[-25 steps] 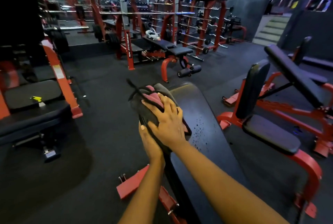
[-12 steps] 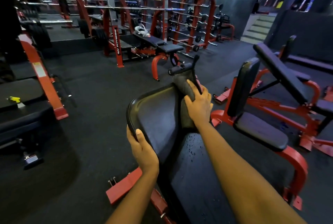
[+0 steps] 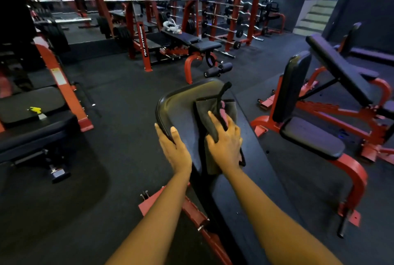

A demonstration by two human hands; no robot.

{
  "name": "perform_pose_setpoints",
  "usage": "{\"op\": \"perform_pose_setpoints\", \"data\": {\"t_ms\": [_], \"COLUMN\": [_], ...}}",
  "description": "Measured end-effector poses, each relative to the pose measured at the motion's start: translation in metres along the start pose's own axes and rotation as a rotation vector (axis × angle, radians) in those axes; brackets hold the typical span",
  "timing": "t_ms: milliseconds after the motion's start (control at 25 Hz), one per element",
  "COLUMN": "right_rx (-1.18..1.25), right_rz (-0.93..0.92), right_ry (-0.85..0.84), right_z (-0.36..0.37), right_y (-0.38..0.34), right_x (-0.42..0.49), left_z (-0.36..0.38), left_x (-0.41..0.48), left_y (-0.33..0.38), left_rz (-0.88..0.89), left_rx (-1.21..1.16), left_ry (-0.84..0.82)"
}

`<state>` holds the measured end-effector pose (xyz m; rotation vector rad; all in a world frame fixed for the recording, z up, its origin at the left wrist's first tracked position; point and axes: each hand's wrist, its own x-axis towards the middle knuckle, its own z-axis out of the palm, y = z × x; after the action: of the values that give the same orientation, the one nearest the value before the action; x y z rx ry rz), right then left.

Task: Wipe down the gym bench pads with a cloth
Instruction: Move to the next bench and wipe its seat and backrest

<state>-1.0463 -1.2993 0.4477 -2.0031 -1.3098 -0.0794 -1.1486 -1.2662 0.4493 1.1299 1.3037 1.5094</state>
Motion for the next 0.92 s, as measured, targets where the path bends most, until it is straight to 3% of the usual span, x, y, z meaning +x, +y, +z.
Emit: {"op": "perform_pose_setpoints", "data": {"t_ms": [120, 320, 680, 840, 920], "right_rx": [-0.003, -0.072, -0.053, -0.044, 0.018], "right_rz": [-0.092, -0.130, 0.169, 0.274, 0.447], "right_ry": [-0.026, 0.026, 0.083, 0.111, 0.113], "right_z": [0.007, 0.016, 0.001, -0.009, -0.015], "right_y": [-0.007, 0.006, 0.073, 0.114, 0.134], "right_x": [-0.064, -0.115, -0.040, -0.008, 0.007], "left_z": [-0.026, -0.047, 0.001, 0.005, 0.005], "left_x": [-0.028, -0.069, -0.012, -0.006, -0.007], "left_y": [0.000, -0.005, -0.016, -0.030, -0.032], "left_rz": [0.017, 0.451, 1.312, 1.509, 1.523], "left_rx": [0.081, 0.391, 1.148, 1.314, 1.299], "left_ry": [-0.172, -0.330, -0.739, -0.807, -0.775]}}
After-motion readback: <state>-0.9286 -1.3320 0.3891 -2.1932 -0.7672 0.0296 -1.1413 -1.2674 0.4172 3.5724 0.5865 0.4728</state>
